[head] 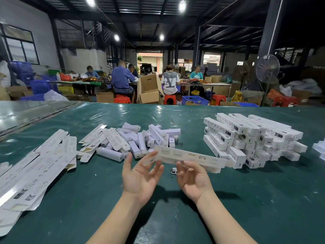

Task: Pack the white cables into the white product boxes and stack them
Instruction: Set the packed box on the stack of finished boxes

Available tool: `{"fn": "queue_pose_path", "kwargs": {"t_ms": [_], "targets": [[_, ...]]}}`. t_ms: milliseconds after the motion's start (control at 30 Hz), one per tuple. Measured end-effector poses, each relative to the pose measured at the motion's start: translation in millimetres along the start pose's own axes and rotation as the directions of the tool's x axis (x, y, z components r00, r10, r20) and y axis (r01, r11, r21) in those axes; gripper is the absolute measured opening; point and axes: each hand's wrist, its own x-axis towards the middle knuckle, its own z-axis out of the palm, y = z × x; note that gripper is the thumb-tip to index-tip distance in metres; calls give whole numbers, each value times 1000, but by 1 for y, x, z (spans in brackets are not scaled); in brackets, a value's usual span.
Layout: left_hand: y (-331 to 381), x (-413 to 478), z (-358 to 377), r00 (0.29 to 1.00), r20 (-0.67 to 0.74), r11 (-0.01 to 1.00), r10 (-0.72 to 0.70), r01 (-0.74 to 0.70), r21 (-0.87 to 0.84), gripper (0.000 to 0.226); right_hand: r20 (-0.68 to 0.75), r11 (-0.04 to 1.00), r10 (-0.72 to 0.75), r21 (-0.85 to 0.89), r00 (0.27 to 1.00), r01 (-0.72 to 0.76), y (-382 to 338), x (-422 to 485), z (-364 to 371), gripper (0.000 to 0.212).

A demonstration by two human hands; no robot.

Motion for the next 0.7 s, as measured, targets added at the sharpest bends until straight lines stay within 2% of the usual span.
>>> {"fn": "queue_pose_path", "kwargs": {"t_ms": [67, 133, 200, 300, 367, 433, 533, 633, 700], "targets": [[-5, 2, 0, 995, -14, 980, 101, -97, 175, 36, -23, 999, -37, 14, 999, 37, 1, 2, -1, 17], [-8, 3, 2, 973, -35, 907, 229, -200, 370, 11, 38, 995, -75, 65, 996, 73, 5, 3, 0, 40], [-8, 5, -2, 942, -17, 800, 334, -274, 534, 30, 44, 993, -79, 91, 996, 74, 7, 2, 4, 56], [-5, 1, -4, 923, 128, 616, 362, -340, 711, 42, -117, 996, -82, -41, 990, 78, 8, 5, 4, 41], [-5, 0, -4, 930, 147, 604, 336, -333, 725, 35, -167, 983, -138, -143, 976, 115, 5, 9, 1, 32], [-5, 2, -6, 948, 104, 680, 301, -290, 674, 24, -158, 974, -183, -167, 970, 156, 4, 9, 0, 29], [-7, 5, -8, 963, 44, 754, 268, -237, 613, 27, -169, 959, -261, -154, 950, 236, 5, 10, -1, 27], [-9, 4, -7, 967, 68, 700, 244, -224, 678, 24, -176, 950, -300, -142, 937, 278, 6, 11, -2, 20], [-10, 3, -7, 969, 116, 608, 219, -228, 760, 21, -165, 941, -310, -190, 936, 278, 6, 11, -2, 19]]}}
